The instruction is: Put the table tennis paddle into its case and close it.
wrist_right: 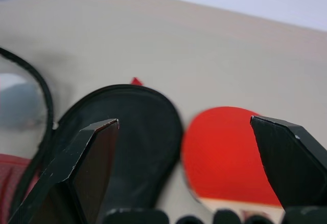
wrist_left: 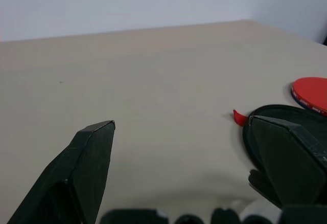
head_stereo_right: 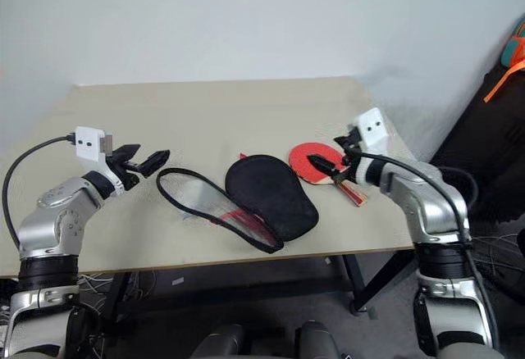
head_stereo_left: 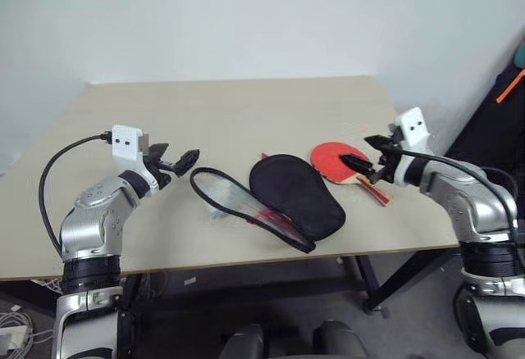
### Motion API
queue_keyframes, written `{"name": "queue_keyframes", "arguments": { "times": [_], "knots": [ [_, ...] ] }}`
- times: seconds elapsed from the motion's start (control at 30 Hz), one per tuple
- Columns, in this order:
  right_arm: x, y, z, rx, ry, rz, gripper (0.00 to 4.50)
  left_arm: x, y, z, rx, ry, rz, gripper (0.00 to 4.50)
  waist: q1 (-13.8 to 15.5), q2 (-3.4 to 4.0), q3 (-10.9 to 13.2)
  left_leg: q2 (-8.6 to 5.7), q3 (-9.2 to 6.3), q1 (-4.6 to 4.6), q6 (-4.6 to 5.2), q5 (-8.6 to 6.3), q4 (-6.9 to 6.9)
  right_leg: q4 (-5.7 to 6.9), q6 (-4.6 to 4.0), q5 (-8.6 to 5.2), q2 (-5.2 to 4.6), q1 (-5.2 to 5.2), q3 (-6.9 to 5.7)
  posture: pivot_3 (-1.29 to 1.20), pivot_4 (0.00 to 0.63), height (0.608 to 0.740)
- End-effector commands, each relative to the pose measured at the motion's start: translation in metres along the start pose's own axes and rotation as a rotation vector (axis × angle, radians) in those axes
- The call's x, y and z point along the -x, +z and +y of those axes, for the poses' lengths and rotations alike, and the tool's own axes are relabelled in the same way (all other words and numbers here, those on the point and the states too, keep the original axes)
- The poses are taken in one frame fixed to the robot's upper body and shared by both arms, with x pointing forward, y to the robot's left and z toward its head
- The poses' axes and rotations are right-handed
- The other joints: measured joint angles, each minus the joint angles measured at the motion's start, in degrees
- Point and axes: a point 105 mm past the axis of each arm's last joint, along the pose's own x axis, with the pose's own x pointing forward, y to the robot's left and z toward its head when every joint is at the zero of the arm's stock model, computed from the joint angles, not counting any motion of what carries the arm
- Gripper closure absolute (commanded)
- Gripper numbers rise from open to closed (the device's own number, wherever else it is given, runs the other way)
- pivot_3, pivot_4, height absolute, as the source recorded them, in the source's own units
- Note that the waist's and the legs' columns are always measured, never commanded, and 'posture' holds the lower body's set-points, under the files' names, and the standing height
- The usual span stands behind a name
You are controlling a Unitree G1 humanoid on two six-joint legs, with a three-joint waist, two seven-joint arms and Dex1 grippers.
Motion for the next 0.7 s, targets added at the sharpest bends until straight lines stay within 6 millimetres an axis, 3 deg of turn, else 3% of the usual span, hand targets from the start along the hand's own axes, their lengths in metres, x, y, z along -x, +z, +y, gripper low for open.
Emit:
{"name": "queue_keyframes", "arguments": {
  "times": [0.03,0.17,0.3,0.47,0.7],
  "knots": [
    [0.001,0.018,-0.004,0.044,-0.025,-0.054,0.01,0.004,0.014,0.007,-0.02,0.023,-0.048,0.0,0.1,0.0,0.0,0.0,0.0,-0.01,0.0,0.0,0.01,0.0,-0.01,0.0,0.0,0.0,0.0,0.0,0.0,0.739],
    [0.001,0.016,-0.005,0.039,-0.049,-0.058,0.01,-0.002,0.017,0.011,-0.035,0.008,-0.041,0.0,0.0,0.0,0.0,-0.02,-0.01,0.03,0.0,0.0,0.02,-0.01,0.0,0.0,0.0,0.05,-0.03,0.0,0.0,0.739],
    [0.01,0.015,-0.01,0.038,-0.079,-0.062,0.01,-0.01,0.037,0.016,-0.048,-0.005,-0.081,0.0,0.1,-0.02,0.0,-0.02,-0.03,-0.01,0.0,0.0,0.03,0.0,0.0,0.0,0.02,0.03,-0.05,0.0,0.0,0.739],
    [0.033,0.01,-0.028,0.047,-0.144,-0.042,0.01,-0.015,0.055,0.022,-0.092,-0.029,-0.104,0.0,0.0,0.0,0.0,-0.06,0.0,0.01,0.01,-0.01,0.01,-0.03,0.01,0.0,-0.01,0.05,-0.03,0.0,0.0,0.739],
    [0.064,-0.008,-0.058,0.095,-0.194,0.058,0.01,-0.017,0.065,0.013,-0.174,-0.134,-0.096,0.0,-0.1,-0.01,0.0,-0.01,0.12,0.03,0.02,-0.01,0.0,-0.02,0.01,-0.01,-0.01,0.05,0.01,0.0,0.0,0.739]
  ]
}}
